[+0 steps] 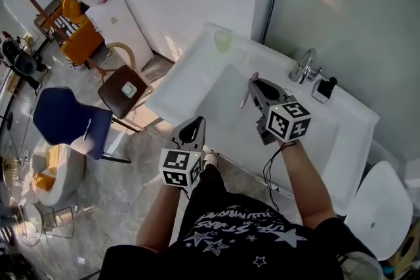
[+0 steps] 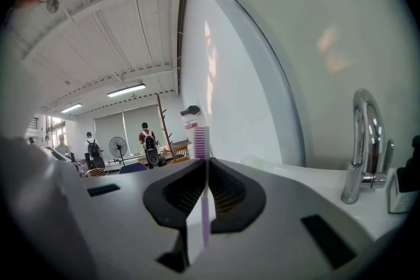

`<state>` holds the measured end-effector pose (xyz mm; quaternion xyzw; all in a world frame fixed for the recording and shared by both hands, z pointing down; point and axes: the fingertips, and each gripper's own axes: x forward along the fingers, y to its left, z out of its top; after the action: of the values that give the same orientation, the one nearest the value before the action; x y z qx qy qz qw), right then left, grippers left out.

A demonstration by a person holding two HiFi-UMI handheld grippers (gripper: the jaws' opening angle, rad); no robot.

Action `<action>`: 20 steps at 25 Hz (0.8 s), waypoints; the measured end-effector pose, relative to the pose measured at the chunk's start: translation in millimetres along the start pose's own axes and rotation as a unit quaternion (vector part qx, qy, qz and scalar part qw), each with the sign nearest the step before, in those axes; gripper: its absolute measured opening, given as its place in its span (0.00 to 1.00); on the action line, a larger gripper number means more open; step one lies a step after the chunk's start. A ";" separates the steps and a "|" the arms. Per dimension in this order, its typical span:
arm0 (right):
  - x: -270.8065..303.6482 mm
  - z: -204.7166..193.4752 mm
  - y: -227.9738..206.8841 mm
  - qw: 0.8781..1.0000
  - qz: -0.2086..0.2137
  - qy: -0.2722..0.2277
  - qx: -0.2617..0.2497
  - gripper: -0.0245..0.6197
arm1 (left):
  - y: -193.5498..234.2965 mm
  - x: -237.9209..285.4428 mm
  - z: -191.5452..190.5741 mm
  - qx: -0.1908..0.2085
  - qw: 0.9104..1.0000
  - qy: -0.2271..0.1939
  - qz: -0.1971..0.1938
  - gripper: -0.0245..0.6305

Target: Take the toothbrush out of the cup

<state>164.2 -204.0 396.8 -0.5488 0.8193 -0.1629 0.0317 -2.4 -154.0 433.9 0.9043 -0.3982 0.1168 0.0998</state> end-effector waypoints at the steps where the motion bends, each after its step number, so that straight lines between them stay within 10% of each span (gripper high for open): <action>1: -6.7 -1.7 0.8 1.000 0.001 0.001 0.000 0.08 | -5.9 -4.0 -1.9 0.001 1.000 0.000 0.000 0.06; 20: -106.8 -46.4 18.3 1.000 0.009 0.026 0.005 0.07 | -76.2 -70.8 -32.3 0.003 1.000 0.004 0.017 0.06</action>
<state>179.5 -89.8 421.5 -0.5369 0.8237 -0.1815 0.0144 3.5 -45.3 437.5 0.8970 -0.4131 0.1239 0.0965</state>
